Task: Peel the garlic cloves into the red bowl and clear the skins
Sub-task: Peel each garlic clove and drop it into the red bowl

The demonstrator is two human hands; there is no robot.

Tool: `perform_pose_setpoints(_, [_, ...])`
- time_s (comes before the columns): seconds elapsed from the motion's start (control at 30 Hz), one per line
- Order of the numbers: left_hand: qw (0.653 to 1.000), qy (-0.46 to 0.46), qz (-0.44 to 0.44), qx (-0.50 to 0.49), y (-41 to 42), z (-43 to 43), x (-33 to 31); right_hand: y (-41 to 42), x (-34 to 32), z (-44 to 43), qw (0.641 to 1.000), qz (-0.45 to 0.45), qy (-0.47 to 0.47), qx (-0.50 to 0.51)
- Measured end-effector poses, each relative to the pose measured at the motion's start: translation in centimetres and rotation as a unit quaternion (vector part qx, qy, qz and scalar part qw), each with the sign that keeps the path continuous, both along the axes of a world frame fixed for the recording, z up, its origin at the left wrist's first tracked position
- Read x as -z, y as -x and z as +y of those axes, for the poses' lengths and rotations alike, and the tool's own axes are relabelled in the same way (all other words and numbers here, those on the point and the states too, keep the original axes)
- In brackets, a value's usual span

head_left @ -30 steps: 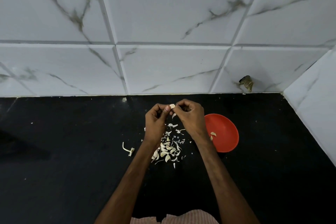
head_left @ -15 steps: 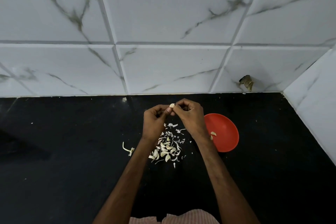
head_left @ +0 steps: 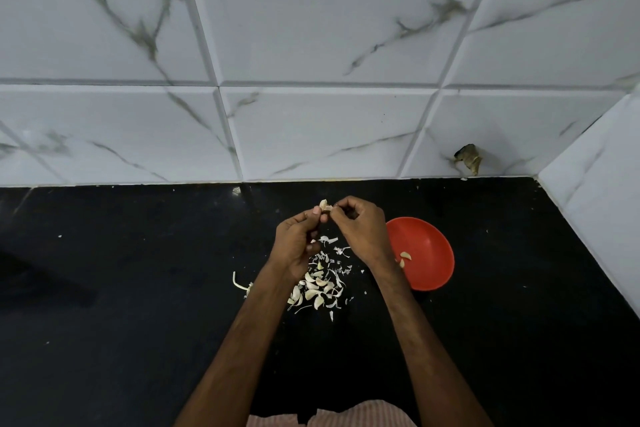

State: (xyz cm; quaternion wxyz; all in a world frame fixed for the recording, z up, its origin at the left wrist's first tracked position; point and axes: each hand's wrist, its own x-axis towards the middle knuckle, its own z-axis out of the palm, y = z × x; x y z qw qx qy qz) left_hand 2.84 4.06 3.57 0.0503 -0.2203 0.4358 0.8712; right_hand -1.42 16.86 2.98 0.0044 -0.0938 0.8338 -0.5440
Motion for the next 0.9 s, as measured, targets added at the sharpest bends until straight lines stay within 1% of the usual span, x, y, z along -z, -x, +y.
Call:
perform_pose_setpoints(0.17, [1.000, -0.004, -0.008, -0.011, 0.0, -0.4, -0.1, 0.4, 0.0, 0.4, 0.999, 0.012, 0.024, 0.021])
perform_pose_setpoints(0.23, [1.000, 0.010, -0.009, -0.009, -0.1, -0.5, -0.1, 0.5, -0.4, 0.4, 0.999, 0.022, 0.037, 0.014])
perform_pose_setpoints(0.33, [0.997, 0.072, 0.002, 0.009, -0.2, -0.4, -0.1, 0.4, -1.0, 0.2, 0.996, 0.054, 0.057, -0.047])
perform_pose_setpoints(0.4, [0.993, 0.114, 0.023, 0.024, -0.2, -0.4, -0.1, 0.4, -0.9, 0.1, 0.994, 0.066, 0.049, -0.071])
perform_pose_setpoints(0.5, [0.978, 0.190, 0.049, 0.064, -0.3, -0.3, -0.2, 0.5, -0.7, 0.0, 0.995, 0.062, 0.048, -0.056])
perform_pose_setpoints(0.6, [0.953, 0.278, 0.070, 0.101, -0.3, 0.1, -0.2, 0.5, -0.5, -0.1, 0.995, 0.070, 0.048, -0.044])
perform_pose_setpoints(0.67, [0.943, 0.302, 0.090, 0.104, -0.3, 0.3, -0.1, 0.4, -0.4, -0.1, 0.995, 0.076, 0.056, -0.041])
perform_pose_setpoints(0.73, [0.947, 0.286, 0.114, 0.091, -0.3, 0.3, 0.1, 0.3, -0.2, -0.3, 0.994, 0.048, 0.086, -0.036])
perform_pose_setpoints(0.8, [0.951, 0.269, 0.132, 0.076, -0.3, 0.2, 0.3, 0.2, 0.0, -0.8, 0.991, 0.000, 0.134, -0.023])
perform_pose_setpoints(0.9, [0.944, 0.281, 0.155, 0.071, -0.2, -0.1, 0.8, -0.2, 0.2, -1.5, 0.975, -0.066, 0.213, -0.001])
